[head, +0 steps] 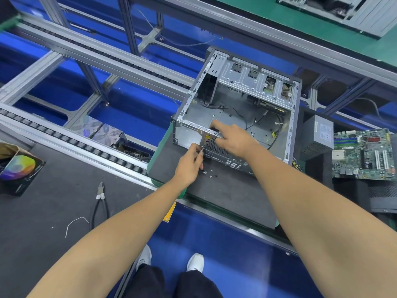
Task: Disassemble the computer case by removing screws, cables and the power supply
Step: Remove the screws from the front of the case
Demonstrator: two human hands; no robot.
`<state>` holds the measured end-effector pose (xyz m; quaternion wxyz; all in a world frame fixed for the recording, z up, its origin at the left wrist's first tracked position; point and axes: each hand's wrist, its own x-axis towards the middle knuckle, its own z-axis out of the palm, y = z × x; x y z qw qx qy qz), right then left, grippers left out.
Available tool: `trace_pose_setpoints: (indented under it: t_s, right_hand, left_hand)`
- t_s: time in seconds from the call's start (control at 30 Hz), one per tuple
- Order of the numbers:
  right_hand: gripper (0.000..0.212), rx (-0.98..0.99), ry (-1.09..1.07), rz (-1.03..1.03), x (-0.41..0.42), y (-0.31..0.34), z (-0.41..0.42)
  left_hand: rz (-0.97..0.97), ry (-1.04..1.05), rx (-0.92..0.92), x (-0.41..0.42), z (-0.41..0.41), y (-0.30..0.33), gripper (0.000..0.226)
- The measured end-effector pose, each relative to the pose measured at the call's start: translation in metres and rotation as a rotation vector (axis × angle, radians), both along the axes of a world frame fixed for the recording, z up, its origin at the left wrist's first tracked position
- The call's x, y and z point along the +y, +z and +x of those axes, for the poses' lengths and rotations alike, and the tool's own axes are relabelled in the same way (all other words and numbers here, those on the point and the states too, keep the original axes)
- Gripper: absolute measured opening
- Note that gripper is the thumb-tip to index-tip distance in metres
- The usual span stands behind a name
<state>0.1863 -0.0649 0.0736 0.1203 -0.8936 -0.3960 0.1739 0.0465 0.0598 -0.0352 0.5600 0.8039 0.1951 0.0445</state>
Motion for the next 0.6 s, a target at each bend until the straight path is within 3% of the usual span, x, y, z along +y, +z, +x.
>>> trace_pose_setpoints:
  t_s: [0.23, 0.37, 0.5, 0.6]
  right_hand:
    - [0.029, 0.005, 0.004, 0.010, 0.000, 0.001, 0.000]
    - [0.028, -0.001, 0.005, 0.013, 0.000, 0.001, -0.001]
    - [0.029, -0.014, 0.014, 0.011, 0.000, 0.001, -0.001]
    - [0.029, -0.019, 0.014, 0.007, 0.000, 0.001, -0.001]
  left_hand:
    - [-0.047, 0.028, 0.033, -0.004, 0.002, 0.008, 0.012]
    - [-0.399, 0.105, 0.086, -0.010, 0.004, 0.016, 0.017]
    - [-0.551, 0.156, 0.127, -0.011, 0.004, 0.022, 0.016]
    - [-0.485, 0.160, 0.104, -0.011, 0.004, 0.020, 0.017]
